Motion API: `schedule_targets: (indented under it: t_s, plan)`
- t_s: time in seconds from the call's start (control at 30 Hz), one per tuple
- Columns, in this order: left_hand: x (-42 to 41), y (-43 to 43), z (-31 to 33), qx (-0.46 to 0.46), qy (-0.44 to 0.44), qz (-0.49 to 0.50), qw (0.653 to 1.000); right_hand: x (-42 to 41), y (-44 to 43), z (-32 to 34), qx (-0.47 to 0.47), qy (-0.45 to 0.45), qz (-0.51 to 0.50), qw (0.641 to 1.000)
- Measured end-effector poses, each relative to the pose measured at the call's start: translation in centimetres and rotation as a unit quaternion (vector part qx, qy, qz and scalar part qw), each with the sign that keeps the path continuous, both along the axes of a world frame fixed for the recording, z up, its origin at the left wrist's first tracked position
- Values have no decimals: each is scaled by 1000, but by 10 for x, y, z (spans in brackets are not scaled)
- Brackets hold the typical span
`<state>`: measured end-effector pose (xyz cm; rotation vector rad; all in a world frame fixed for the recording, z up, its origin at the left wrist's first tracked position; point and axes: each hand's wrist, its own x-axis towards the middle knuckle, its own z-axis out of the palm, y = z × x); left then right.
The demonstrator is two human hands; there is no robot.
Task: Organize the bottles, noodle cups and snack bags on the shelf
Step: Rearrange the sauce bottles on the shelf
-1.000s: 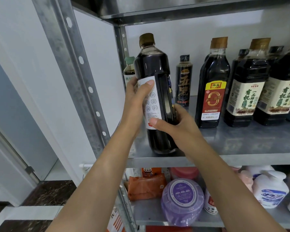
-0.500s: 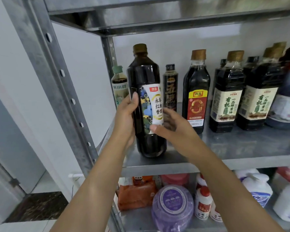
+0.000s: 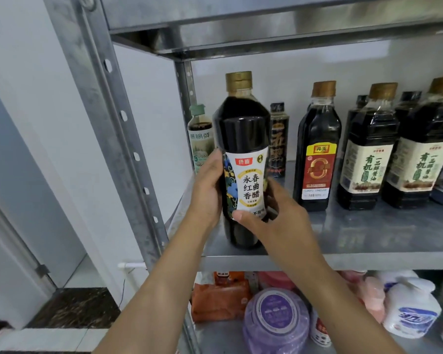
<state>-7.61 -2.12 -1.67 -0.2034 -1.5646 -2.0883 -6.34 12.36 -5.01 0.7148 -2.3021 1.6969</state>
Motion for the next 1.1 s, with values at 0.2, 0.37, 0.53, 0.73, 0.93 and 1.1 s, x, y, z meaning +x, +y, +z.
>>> schedule_targets:
  t_s: [0.2, 0.37, 0.53, 0.73, 0.93, 1.1]
  plan:
    - [16, 19, 2, -157, -95, 56, 981, -10, 4, 10, 13, -11, -32, 999]
    - [20, 27, -20, -221, -76, 79, 969, -11, 9, 13, 81, -42, 4, 996]
    - [13, 24, -23, -219, -79, 96, 968, -16, 3, 17, 119, -41, -35, 991]
    - [-16, 17, -9, -230, -123, 131, 957, -48, -19, 30, 156, -57, -57, 985]
    - [-78, 12, 6, -289, -193, 244, 905, -115, -56, 40, 141, -116, -85, 980]
    - [-117, -1, 8, -295, -196, 257, 899, -155, -75, 35, 146, -94, -93, 980]
